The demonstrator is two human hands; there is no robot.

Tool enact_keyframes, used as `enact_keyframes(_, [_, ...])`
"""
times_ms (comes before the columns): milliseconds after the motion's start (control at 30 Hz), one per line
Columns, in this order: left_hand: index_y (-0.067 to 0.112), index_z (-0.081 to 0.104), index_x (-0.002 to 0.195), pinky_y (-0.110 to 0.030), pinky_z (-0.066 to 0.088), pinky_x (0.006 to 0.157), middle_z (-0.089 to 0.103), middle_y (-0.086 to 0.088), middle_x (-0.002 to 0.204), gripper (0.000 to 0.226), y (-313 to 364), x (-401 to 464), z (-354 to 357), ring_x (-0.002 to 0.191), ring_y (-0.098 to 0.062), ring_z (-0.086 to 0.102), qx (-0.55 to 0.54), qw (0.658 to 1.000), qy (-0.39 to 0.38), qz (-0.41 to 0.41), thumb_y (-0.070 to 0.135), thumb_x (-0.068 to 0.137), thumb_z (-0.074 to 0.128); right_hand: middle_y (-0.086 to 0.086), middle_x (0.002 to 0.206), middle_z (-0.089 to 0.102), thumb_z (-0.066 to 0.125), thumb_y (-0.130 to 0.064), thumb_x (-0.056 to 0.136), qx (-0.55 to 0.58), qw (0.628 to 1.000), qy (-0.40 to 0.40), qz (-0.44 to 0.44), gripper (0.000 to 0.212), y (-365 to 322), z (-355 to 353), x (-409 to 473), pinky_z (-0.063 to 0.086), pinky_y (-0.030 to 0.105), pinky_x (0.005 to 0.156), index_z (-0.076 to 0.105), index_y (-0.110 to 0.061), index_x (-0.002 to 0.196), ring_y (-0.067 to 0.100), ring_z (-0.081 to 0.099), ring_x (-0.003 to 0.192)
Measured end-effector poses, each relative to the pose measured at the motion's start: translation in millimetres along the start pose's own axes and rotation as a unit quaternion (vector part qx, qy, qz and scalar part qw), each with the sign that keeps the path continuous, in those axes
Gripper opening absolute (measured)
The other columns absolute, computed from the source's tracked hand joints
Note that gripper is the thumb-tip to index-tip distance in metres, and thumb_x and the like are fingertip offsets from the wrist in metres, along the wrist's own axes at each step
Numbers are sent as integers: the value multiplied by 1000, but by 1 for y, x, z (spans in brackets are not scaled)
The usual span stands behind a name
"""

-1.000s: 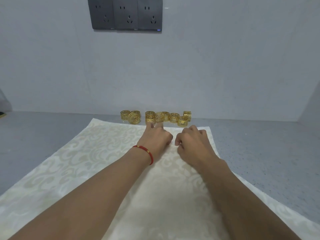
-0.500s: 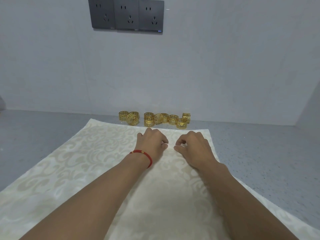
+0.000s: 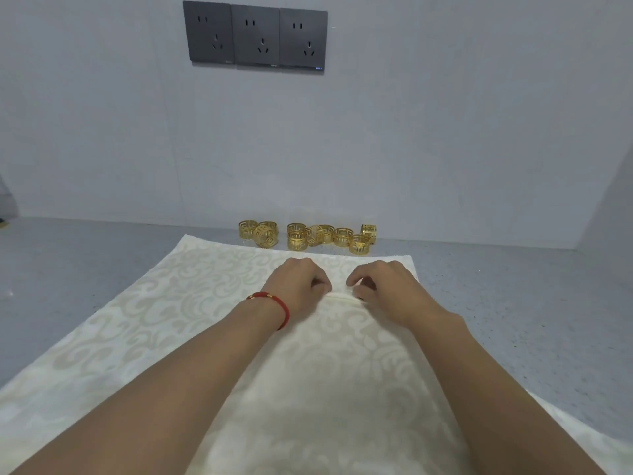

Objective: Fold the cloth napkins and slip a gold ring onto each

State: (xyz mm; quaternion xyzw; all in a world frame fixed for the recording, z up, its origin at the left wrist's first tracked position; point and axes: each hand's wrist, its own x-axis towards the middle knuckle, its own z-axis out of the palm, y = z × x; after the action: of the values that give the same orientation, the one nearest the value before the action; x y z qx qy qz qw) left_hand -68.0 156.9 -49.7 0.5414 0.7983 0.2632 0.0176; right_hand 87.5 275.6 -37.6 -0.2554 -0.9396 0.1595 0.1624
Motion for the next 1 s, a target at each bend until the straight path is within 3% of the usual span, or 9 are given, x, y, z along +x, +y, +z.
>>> enact_keyframes(100, [31, 73, 104, -36, 47, 86, 64, 7, 92, 25, -1, -2, 5, 98, -17, 60, 84, 996, 3, 14, 16, 94, 56, -7, 99, 67, 65, -22, 95, -62, 998, 9, 23, 13, -2, 6, -1, 50, 35, 84, 77, -23, 101, 17, 62, 97])
enact_keyframes(300, [27, 68, 98, -38, 33, 84, 50, 8, 99, 15, -1, -3, 4, 106, -17, 47, 145, 989, 14, 23, 19, 92, 58, -1, 102, 68, 66, -27, 96, -160, 986, -40, 34, 7, -8, 0, 6, 39, 42, 95, 64, -20, 94, 25, 62, 98])
enact_keyframes(567, [28, 67, 93, -33, 30, 79, 57, 10, 85, 30, 9, -17, -22, 95, -17, 52, 289, 943, -45, 162, 4, 88, 51, -1, 102, 58, 50, -2, 91, -349, 918, 7, -188, 26, -5, 0, -23, 39, 42, 94, 56, -18, 109, 25, 58, 95])
enact_keyframes(633, [26, 63, 78, -32, 27, 73, 52, 8, 73, 22, 9, -23, -22, 85, -20, 52, 301, 938, -25, 170, 14, 91, 50, -2, 105, 59, 50, -6, 93, -306, 931, -14, -197, 25, -2, -2, -29, 42, 40, 91, 61, -20, 110, 23, 57, 94])
enact_keyframes(733, [24, 59, 68, -30, 29, 70, 54, 3, 67, 24, 7, -26, -16, 77, -28, 54, 197, 976, 3, 92, 8, 85, 52, -7, 90, 66, 52, -16, 91, -116, 989, 4, -90, 19, 4, 0, -34, 53, 40, 81, 70, -21, 90, 14, 57, 78])
enact_keyframes(833, [28, 73, 85, -33, 40, 82, 65, 7, 81, 23, 6, -26, -9, 89, -23, 61, 125, 992, 19, 19, 11, 89, 58, -6, 84, 67, 60, -15, 91, 61, 997, 47, 8, 13, 6, 8, -35, 53, 35, 70, 72, -18, 89, 7, 58, 73])
enact_keyframes(900, [28, 64, 81, -34, 35, 82, 65, 2, 92, 21, 4, -26, -2, 98, -23, 60, 140, 990, 11, 9, 12, 93, 57, -6, 95, 67, 66, -19, 91, 66, 996, 34, 42, 12, 7, 13, -34, 54, 32, 77, 75, -22, 99, 10, 62, 84])
enact_keyframes(933, [14, 60, 82, -35, 33, 82, 60, 1, 95, 13, 3, -27, 0, 99, -22, 58, 150, 989, 8, 9, 12, 94, 57, -6, 95, 68, 67, -23, 90, 45, 997, 24, 54, 11, 7, 13, -33, 53, 36, 82, 75, -24, 97, 13, 62, 87])
enact_keyframes(1000, [27, 68, 93, -36, 30, 85, 57, 5, 100, 16, 2, -29, -1, 101, -19, 53, 178, 983, 23, 25, 16, 95, 57, -10, 89, 67, 67, -27, 90, -8, 998, 13, 65, 4, 6, 10, -33, 49, 40, 86, 71, -27, 88, 16, 60, 89])
